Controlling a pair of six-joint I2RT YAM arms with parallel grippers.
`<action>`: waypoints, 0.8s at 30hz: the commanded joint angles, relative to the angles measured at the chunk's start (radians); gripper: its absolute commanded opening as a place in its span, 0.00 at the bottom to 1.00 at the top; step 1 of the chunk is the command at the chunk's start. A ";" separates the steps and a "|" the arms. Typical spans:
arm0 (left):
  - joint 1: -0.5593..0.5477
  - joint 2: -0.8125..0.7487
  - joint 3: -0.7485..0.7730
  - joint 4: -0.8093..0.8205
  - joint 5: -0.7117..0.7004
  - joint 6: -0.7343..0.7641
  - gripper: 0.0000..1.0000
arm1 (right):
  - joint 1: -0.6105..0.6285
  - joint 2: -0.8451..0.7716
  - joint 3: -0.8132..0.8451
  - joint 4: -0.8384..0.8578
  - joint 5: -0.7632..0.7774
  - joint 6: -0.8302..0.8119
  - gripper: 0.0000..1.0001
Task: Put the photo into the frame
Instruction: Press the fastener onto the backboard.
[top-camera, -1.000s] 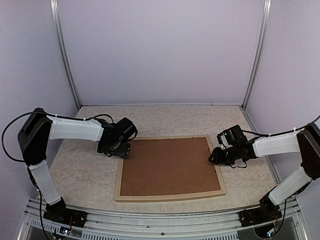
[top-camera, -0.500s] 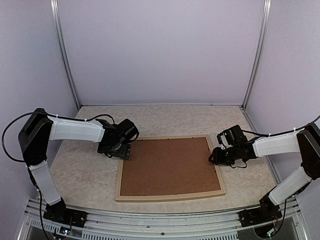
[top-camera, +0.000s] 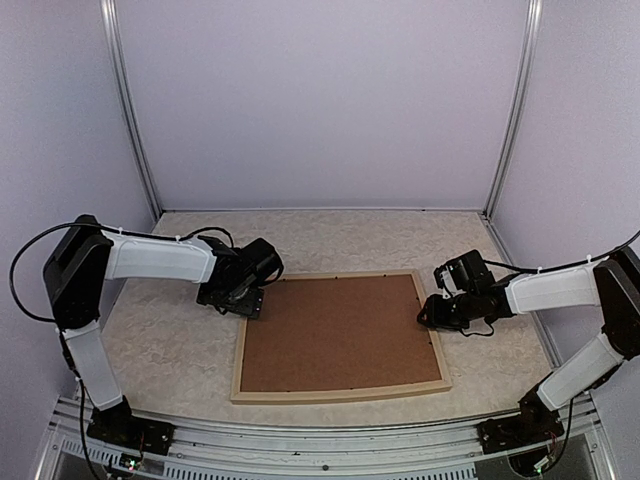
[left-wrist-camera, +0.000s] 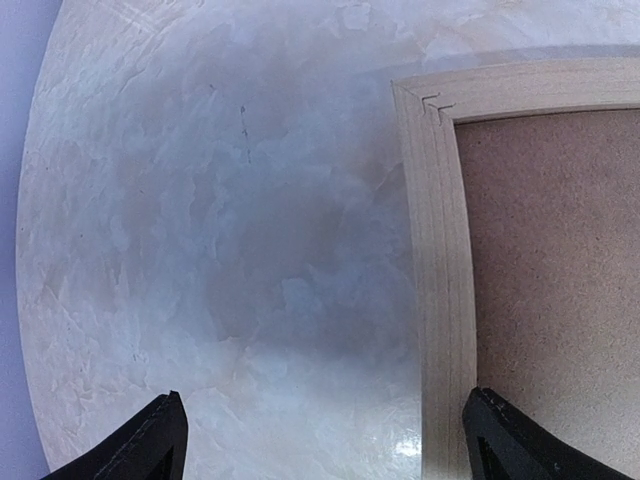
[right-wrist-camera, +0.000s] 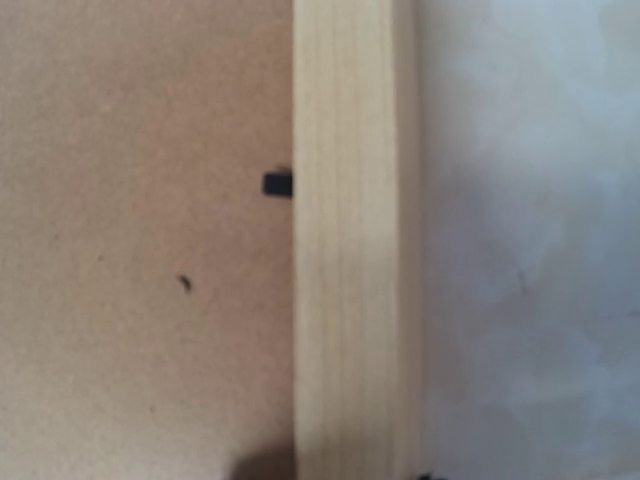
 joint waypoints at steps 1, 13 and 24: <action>-0.042 0.092 -0.007 0.030 0.152 0.012 0.96 | 0.015 0.043 -0.032 -0.015 -0.009 -0.012 0.39; -0.083 0.151 0.023 0.020 0.161 0.006 0.96 | 0.015 0.044 -0.036 -0.014 -0.008 -0.012 0.39; -0.122 0.111 0.074 -0.025 0.025 0.005 0.97 | 0.016 0.047 -0.034 -0.012 -0.011 -0.012 0.39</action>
